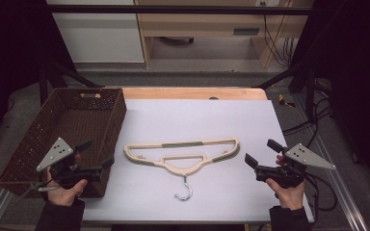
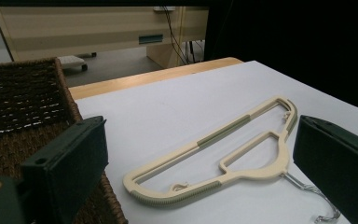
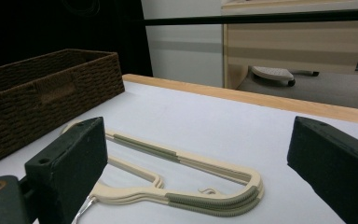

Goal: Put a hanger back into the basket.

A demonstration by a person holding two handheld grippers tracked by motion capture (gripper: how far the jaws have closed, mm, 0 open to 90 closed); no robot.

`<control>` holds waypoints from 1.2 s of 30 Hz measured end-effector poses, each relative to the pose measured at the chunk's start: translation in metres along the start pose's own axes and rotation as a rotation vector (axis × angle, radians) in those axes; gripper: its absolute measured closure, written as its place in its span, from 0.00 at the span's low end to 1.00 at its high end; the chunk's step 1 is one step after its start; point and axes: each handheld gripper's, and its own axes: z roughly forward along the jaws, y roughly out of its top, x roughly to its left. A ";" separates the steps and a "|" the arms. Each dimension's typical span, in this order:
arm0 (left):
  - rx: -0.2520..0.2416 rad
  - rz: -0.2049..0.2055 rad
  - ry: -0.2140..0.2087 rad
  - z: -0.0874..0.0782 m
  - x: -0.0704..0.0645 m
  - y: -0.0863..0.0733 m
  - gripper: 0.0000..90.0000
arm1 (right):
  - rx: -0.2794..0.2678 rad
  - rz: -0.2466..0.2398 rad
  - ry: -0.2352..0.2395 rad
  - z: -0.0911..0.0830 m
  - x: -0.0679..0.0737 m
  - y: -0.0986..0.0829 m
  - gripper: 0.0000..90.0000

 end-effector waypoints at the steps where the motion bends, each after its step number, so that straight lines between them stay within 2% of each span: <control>1: 0.003 0.002 0.001 0.001 0.000 0.000 0.03 | -0.002 -0.001 -0.003 0.001 0.001 0.000 0.06; 3: 0.004 0.003 0.003 0.001 0.000 -0.001 0.03 | 0.005 -0.003 -0.004 0.001 0.002 0.001 0.06; 8: 0.001 0.001 0.003 0.000 0.001 -0.001 0.03 | 0.034 -0.002 -0.009 0.008 0.017 0.004 0.09; 12: 0.003 0.003 0.001 0.001 0.001 -0.002 0.03 | 0.046 -0.007 0.004 0.013 0.025 0.004 0.11; 17: 0.014 0.019 0.012 0.003 0.001 -0.002 0.03 | 0.092 -0.015 0.050 0.029 0.041 -0.001 0.14; 24: 0.013 0.027 0.013 0.003 -0.001 -0.002 0.03 | 0.152 -0.030 0.084 0.047 0.065 -0.008 0.20; 25: 0.013 0.027 0.013 0.003 -0.001 -0.002 0.03 | 0.152 -0.030 0.084 0.047 0.065 -0.008 0.20; 26: 0.013 0.031 0.012 0.003 -0.001 -0.001 0.03 | 0.174 -0.056 0.099 0.053 0.072 -0.010 0.22; 27: 0.013 0.031 0.012 0.003 -0.001 -0.001 0.03 | 0.174 -0.056 0.099 0.053 0.072 -0.010 0.22; 28: 0.015 0.032 0.013 0.003 -0.001 -0.002 0.03 | 0.199 -0.095 0.090 0.061 0.083 -0.012 0.23; 29: 0.015 0.032 0.013 0.003 -0.001 -0.002 0.03 | 0.207 -0.103 0.101 0.064 0.088 -0.014 0.24; 31: 0.015 0.032 0.011 0.003 -0.001 -0.002 0.03 | 0.243 -0.077 0.163 0.075 0.099 -0.023 0.26; 32: 0.011 0.032 0.011 0.002 -0.002 -0.001 0.03 | 0.263 -0.083 0.177 0.081 0.104 -0.028 0.26; 33: 0.010 0.031 0.009 0.002 -0.002 -0.001 0.03 | 0.286 -0.090 0.179 0.085 0.107 -0.032 0.26; 34: 0.010 0.031 0.009 0.002 -0.002 -0.001 0.03 | 0.286 -0.090 0.179 0.085 0.107 -0.032 0.26; 35: 0.007 0.034 0.012 0.001 -0.002 0.000 0.03 | 0.340 -0.123 0.172 0.097 0.117 -0.044 0.27; 36: 0.006 0.032 0.011 0.001 -0.001 0.000 0.03 | 0.359 -0.129 0.172 0.099 0.120 -0.048 0.29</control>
